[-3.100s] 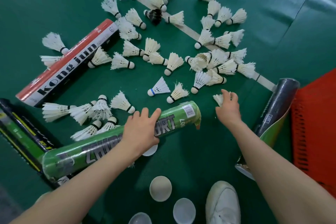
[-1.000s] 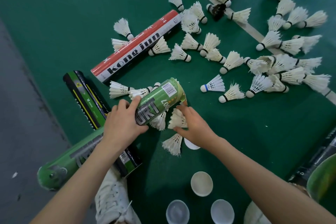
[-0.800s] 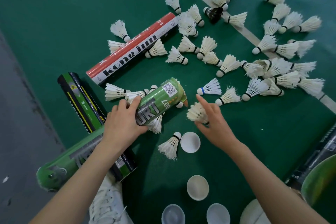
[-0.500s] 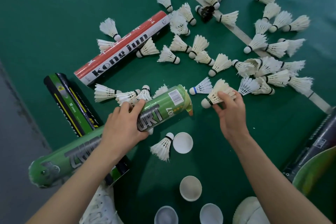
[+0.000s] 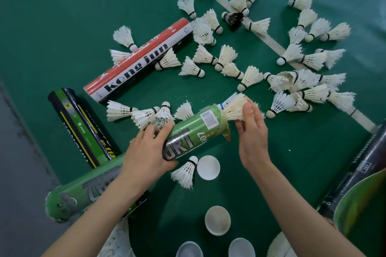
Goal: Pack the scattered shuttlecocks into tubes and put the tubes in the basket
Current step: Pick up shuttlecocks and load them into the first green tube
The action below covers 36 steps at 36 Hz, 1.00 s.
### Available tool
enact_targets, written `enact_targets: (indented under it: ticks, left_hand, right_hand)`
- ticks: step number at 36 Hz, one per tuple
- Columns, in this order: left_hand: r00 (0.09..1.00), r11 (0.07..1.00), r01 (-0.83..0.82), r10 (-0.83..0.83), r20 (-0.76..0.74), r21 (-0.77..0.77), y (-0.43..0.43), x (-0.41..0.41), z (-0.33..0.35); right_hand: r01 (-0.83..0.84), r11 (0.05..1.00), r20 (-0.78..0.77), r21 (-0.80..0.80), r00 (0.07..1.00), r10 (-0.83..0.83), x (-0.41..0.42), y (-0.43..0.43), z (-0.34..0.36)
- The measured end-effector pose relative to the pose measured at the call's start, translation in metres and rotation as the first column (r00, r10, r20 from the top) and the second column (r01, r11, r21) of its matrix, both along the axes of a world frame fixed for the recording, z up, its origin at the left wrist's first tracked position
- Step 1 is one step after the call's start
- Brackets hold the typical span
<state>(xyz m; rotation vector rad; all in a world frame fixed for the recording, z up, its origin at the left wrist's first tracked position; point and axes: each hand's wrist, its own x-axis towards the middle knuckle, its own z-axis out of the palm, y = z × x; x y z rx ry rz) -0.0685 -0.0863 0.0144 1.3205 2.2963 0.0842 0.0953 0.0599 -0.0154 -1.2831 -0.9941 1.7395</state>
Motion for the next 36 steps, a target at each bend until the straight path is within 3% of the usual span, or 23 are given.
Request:
enact_targets:
  ticks: [4,10,19,23,27,32,36]
  left_hand:
    - [1.000,0.999,0.019,-0.018,-0.019,0.035,0.001,0.002,0.000]
    - [0.999,0.999,-0.021,0.023,-0.036,0.036,-0.002,-0.006,0.002]
    - [0.998,0.996,-0.043,0.047,-0.046,0.082,-0.001,-0.011,0.002]
    - [0.997,0.997,-0.051,0.055,-0.059,0.062,0.007,-0.016,-0.003]
    - [0.997,0.999,-0.034,0.035,-0.068,0.013,0.027,-0.017,-0.010]
    - [0.993,0.998,0.053,-0.055,-0.101,-0.024,0.065,-0.012,-0.016]
    - [0.988,0.995,0.092,-0.095,-0.124,-0.024,0.093,-0.012,-0.016]
  right_hand:
    - [-0.145,0.988,0.048,-0.058,0.988,0.147,-0.009,-0.012,0.001]
    - [-0.336,0.942,0.206,0.017,0.923,0.325,-0.007,-0.011,0.005]
    - [-0.526,0.851,0.158,-0.011,0.839,0.521,-0.022,-0.014,0.001]
    - [-0.452,0.889,0.206,-0.077,0.865,0.458,-0.024,-0.003,-0.004]
    - [-0.374,0.925,0.416,-0.074,0.831,0.369,-0.013,0.027,-0.015]
    - [-0.319,0.946,0.682,0.050,0.703,0.201,0.004,0.079,-0.020]
    - [-0.351,0.930,0.774,0.112,0.617,0.139,0.002,0.118,-0.016]
